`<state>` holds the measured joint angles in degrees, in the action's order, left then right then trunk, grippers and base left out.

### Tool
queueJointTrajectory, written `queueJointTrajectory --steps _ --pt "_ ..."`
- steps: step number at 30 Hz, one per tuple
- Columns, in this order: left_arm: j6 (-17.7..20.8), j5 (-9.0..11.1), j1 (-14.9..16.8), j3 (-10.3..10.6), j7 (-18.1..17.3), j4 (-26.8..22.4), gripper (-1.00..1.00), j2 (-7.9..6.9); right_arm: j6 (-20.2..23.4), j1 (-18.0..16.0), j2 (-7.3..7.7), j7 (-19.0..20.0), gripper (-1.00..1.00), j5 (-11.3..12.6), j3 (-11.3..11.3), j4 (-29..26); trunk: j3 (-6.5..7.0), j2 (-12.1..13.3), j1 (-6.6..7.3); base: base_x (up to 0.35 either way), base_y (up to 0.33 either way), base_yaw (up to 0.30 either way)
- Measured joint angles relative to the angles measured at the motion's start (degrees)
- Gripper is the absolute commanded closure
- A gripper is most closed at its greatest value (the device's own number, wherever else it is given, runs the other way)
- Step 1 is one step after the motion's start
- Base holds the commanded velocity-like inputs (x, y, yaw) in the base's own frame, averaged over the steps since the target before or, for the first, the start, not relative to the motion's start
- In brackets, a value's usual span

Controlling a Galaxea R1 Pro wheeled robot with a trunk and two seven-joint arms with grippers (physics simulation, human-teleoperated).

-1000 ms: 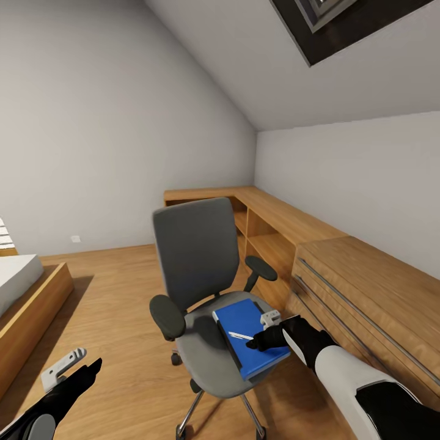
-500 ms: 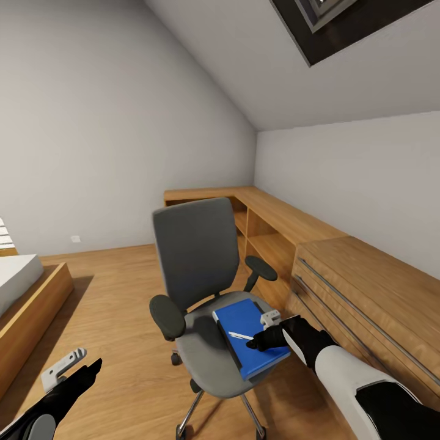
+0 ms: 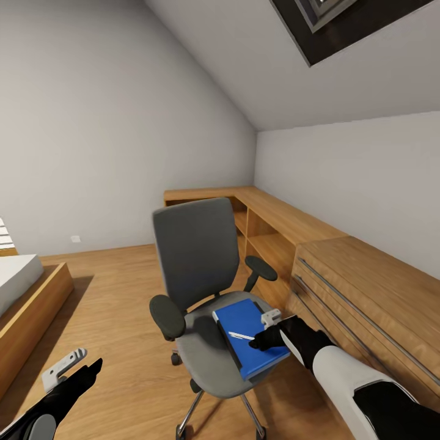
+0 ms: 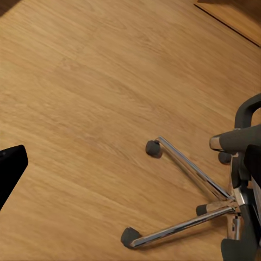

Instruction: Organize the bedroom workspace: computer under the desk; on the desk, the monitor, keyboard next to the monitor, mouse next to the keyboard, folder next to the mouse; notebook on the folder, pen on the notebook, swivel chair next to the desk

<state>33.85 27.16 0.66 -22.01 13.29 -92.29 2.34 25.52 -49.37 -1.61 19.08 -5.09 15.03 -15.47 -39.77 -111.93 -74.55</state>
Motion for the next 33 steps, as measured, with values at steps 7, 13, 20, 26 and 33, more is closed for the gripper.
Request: queueJointTrajectory --steps 7,13,20,26,33 --pt "-0.07 0.0 0.01 0.0 0.0 0.0 -1.0 0.0 0.0 0.0 -0.55 -1.3 -1.0 -0.76 0.13 0.01 0.0 0.0 0.0 0.0 0.0 0.0" --pt "-0.09 0.0 0.01 0.0 0.0 0.0 -1.0 0.0 0.0 0.02 -0.58 -1.38 -1.0 -0.91 0.15 0.01 0.0 0.0 0.0 0.0 0.0 0.0" --pt "-0.09 0.0 0.0 0.0 -0.08 0.0 -1.0 0.0 0.0 0.04 -0.59 -1.39 -1.0 -0.97 0.14 0.01 0.0 0.0 0.01 0.05 0.02 0.0" --pt "-0.02 0.02 0.0 0.0 -0.16 0.0 -1.0 0.0 0.01 0.06 -0.59 -1.4 -1.0 -0.98 0.16 0.01 0.0 0.0 0.01 0.097 0.031 0.0" --pt "0.07 0.08 0.0 0.0 -0.18 0.0 -1.0 0.0 0.06 0.08 -0.63 -1.4 -1.0 -0.97 0.19 0.06 0.0 0.0 0.0 0.02 0.006 0.0"
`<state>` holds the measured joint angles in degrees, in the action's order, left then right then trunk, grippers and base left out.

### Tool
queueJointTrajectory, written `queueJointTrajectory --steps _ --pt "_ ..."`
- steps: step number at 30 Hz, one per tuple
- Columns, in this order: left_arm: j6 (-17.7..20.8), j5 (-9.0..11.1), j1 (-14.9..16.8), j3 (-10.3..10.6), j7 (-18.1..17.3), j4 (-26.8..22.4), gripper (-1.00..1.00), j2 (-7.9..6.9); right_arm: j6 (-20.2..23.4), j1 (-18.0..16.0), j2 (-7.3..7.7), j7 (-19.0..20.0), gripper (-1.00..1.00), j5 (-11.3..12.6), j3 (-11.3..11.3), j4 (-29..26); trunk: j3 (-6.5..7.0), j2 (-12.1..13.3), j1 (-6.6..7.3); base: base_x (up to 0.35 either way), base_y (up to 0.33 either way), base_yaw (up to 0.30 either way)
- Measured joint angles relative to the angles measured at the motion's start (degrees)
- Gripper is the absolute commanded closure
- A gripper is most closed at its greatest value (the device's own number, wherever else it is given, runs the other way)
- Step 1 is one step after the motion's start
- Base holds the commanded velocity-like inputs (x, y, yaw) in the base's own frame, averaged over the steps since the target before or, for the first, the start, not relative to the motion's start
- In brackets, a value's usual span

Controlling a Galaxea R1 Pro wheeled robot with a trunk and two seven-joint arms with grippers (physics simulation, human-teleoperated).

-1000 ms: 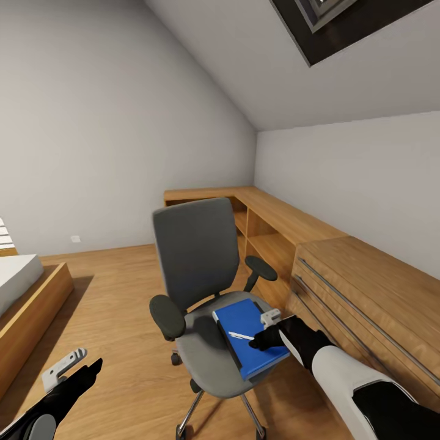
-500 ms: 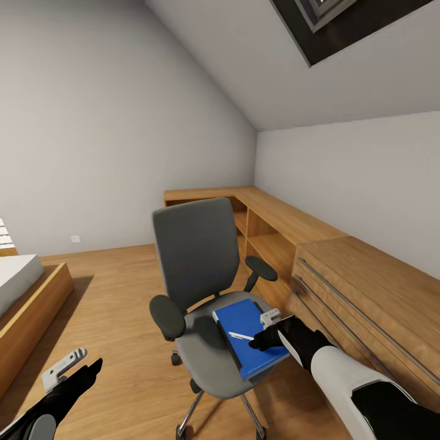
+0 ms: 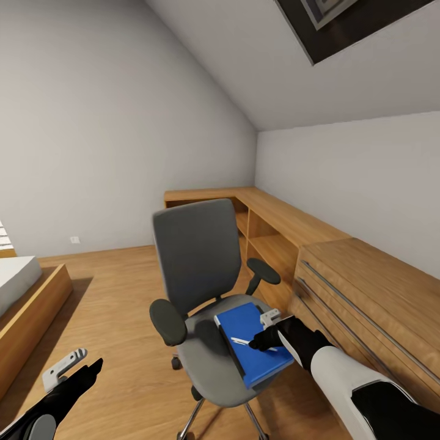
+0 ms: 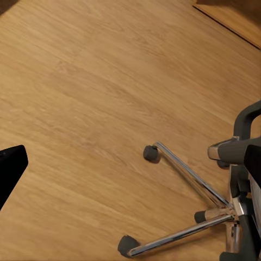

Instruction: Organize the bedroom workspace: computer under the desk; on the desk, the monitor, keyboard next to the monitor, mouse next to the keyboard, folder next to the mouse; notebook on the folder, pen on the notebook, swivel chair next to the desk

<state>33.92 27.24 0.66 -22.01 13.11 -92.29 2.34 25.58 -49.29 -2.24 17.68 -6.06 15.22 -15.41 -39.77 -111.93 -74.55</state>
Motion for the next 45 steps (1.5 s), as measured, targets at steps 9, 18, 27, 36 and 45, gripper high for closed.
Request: queueJointTrajectory --steps 9,18,27,36,45 --pt "0.06 0.01 0.0 0.0 0.0 0.0 -1.0 0.0 0.02 0.01 -0.04 0.0 -1.0 0.0 -0.01 0.04 0.0 0.0 0.0 0.001 0.0 0.0" --pt "0.04 0.01 0.0 0.0 -0.03 0.0 -1.0 0.0 0.02 0.01 -0.07 0.0 -1.0 -0.01 0.01 0.05 -0.53 -1.19 -0.65 0.0 0.0 0.0" --pt "-0.07 0.01 0.0 0.15 0.0 -0.08 -1.0 0.01 0.02 0.01 -0.22 0.0 -1.0 0.0 0.04 0.05 -1.44 -3.21 -1.76 0.0 0.0 0.0" --pt "-0.08 0.01 0.0 0.15 0.0 -0.09 -1.0 0.0 0.02 0.01 -0.22 0.0 -1.0 0.0 0.02 0.05 -1.44 -3.21 -1.76 0.0 0.0 0.0" --pt "-0.02 0.06 0.0 0.16 0.0 -0.09 -1.0 0.02 0.03 -0.01 -0.22 -0.01 -1.0 0.16 -0.06 0.02 -2.15 -4.82 -2.63 0.0 0.0 0.0"
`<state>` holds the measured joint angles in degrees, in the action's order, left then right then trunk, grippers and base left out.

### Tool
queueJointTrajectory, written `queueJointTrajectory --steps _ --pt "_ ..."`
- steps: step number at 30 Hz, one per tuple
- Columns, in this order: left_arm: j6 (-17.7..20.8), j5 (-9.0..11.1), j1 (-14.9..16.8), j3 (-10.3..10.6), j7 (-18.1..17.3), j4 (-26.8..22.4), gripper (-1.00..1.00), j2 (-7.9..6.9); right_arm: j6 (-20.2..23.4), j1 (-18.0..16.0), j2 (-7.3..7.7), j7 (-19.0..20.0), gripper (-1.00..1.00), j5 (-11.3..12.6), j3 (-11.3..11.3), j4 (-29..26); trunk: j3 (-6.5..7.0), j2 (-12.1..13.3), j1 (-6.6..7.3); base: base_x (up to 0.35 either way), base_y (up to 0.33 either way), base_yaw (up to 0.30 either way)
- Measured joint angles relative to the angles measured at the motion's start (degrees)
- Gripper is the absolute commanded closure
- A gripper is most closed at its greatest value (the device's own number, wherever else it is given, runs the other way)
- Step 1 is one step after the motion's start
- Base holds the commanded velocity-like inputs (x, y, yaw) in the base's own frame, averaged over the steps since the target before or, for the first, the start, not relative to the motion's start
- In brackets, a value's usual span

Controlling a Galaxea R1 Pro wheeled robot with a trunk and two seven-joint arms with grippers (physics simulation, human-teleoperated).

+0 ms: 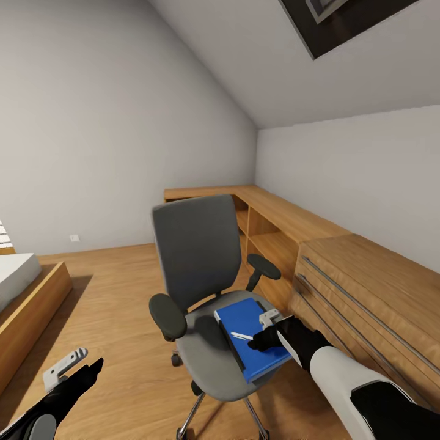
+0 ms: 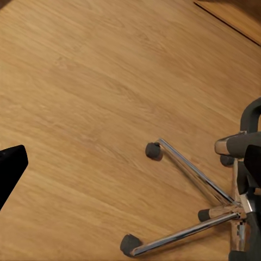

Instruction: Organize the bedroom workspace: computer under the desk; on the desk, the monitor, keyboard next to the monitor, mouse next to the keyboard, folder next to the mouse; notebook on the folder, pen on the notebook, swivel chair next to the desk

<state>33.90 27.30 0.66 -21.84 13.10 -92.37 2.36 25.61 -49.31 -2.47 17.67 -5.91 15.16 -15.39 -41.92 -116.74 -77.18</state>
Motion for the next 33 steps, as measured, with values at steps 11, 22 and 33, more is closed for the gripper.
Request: queueJointTrajectory --steps 11,22,33 --pt "0.0 -0.04 0.0 -0.01 0.0 0.0 -1.0 0.05 0.01 0.0 0.0 0.0 -1.0 -0.01 -0.03 -0.01 0.0 0.0 0.0 0.0 0.0 0.0" --pt "-0.05 0.02 0.0 -0.06 0.0 -0.05 -1.0 0.01 1.25 -0.03 0.07 0.04 1.0 0.28 -0.2 -0.32 0.01 -0.01 0.0 0.0 0.0 0.0" --pt "-0.01 0.04 0.0 -0.07 0.0 -0.08 -1.0 0.07 1.41 -0.03 0.07 0.07 1.0 0.19 -0.19 -0.41 0.01 -0.01 0.0 0.0 0.0 0.0"
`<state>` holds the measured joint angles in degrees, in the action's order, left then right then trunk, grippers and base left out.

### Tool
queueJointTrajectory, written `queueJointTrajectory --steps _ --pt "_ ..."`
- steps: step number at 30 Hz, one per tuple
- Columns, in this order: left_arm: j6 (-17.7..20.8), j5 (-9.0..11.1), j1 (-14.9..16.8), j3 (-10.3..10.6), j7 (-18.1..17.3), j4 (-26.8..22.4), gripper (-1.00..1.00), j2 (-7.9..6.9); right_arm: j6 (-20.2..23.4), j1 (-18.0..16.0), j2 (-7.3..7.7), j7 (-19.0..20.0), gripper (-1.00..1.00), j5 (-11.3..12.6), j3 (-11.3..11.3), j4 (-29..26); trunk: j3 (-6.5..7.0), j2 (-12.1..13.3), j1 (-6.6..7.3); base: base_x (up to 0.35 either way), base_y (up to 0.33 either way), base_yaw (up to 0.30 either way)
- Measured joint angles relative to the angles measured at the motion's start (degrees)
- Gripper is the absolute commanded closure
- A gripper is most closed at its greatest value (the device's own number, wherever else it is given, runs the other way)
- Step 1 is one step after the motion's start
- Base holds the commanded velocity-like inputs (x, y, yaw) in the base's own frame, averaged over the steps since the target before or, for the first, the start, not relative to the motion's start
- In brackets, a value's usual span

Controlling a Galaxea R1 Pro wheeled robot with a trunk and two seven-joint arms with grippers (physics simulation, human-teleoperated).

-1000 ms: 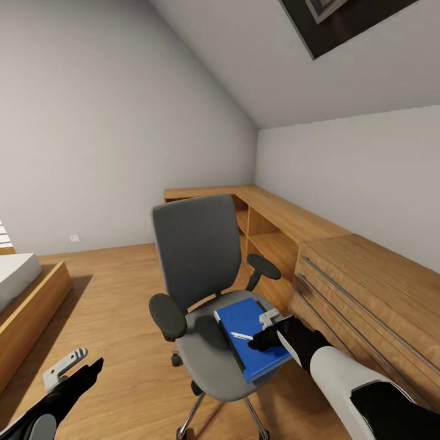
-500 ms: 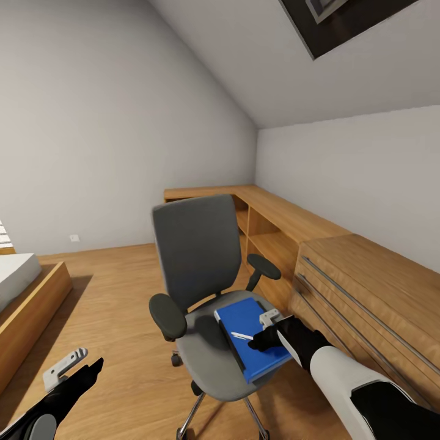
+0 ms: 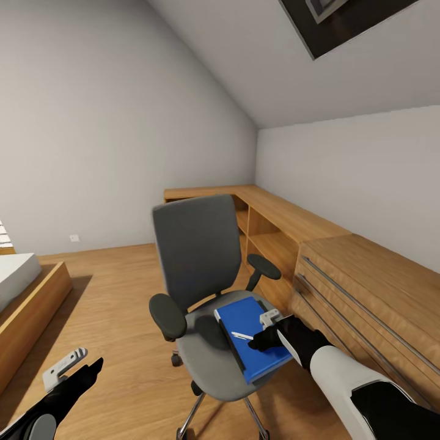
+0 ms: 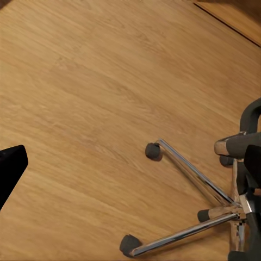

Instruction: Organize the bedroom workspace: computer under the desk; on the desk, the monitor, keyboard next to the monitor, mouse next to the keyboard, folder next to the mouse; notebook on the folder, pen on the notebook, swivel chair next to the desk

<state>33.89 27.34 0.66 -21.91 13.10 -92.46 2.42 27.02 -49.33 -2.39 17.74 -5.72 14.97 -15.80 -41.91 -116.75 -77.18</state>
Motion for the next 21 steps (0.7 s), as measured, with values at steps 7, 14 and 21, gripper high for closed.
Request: queueJointTrajectory --steps 7,14,21 --pt "0.03 0.0 -0.01 0.0 0.0 -0.01 -1.0 0.0 -0.14 -0.01 0.03 -0.11 1.0 -0.92 0.21 -0.21 0.0 0.0 0.0 0.0 0.0 0.0" --pt "0.12 0.0 0.0 0.0 0.0 -0.01 -1.0 0.01 0.1 -0.02 -0.01 0.25 1.0 0.46 -0.02 -0.09 0.0 0.0 0.0 0.0 0.0 0.0" --pt "0.12 0.0 0.0 0.0 0.0 -0.02 -1.0 0.01 0.11 0.01 -0.01 0.26 1.0 0.48 -0.06 -0.13 0.0 0.0 0.0 0.0 0.0 0.0"
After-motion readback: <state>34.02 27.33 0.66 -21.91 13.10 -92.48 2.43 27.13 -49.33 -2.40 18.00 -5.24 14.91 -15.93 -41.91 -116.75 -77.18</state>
